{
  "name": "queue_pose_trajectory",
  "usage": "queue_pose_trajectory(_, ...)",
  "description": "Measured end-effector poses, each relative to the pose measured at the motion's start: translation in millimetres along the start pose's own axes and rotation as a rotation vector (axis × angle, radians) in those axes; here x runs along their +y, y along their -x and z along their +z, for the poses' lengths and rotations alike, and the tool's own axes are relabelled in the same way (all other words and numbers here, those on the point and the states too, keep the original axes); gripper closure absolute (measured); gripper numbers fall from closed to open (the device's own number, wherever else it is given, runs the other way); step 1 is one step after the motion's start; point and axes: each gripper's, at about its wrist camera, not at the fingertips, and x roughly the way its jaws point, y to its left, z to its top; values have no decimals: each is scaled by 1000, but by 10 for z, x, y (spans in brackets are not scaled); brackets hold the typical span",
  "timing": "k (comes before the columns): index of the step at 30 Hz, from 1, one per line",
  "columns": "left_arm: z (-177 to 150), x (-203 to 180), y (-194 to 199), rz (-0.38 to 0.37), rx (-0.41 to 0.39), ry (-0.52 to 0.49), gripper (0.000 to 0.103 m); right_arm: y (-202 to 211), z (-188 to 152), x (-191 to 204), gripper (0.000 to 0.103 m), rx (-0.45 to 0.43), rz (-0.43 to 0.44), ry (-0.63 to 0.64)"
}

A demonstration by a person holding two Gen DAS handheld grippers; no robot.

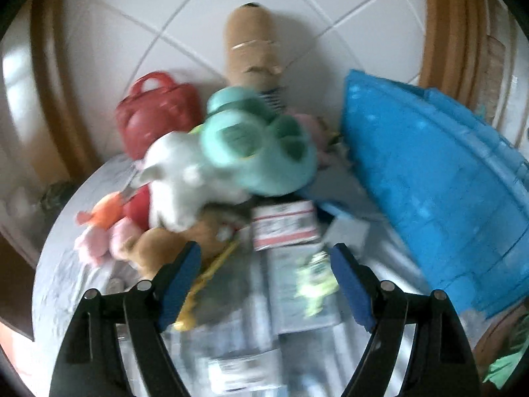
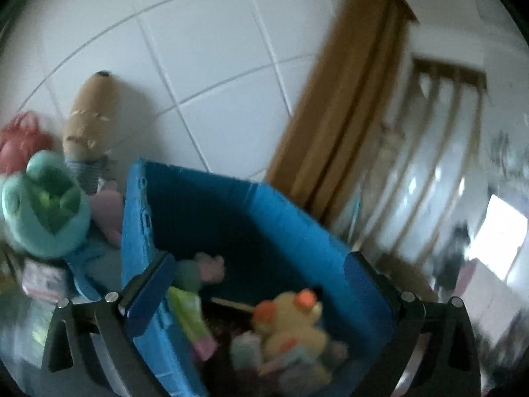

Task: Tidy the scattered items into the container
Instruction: 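Move both tools back over the table toward the white box and clip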

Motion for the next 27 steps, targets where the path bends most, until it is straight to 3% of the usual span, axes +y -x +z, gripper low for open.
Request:
queue_pose_trajectory(1, -66, 213, 13, -1, 4, 6, 22, 87, 29, 35, 0, -5, 11, -28)
queue_pose_trajectory(5, -275, 818, -2, -6, 45, 17, 23, 388, 59, 517, 0, 34, 211, -119)
queue_pose_trajectory(12, -681, 1707, -124, 46, 144, 67, 23, 598, -359, 2060, 0, 220, 445, 13)
queue_pose_trajectory(21, -1201, 2623, -154, 155, 222, 153, 23, 846, -846, 3532, 0, 399, 760, 114)
queue_pose_trajectory(22, -1260, 2753, -179, 161, 231, 171, 23, 874, -899, 3695, 2, 418, 795, 126)
queue_pose_trajectory(25, -1354, 3034, -311, 155, 252, 177, 23, 939, -1030, 4080, 36, 480, 807, 107)
queue_pose_trajectory(27, -1366, 3167, -474, 149, 265, 126, 24, 982, -1115, 4333, 40, 521, 811, 92)
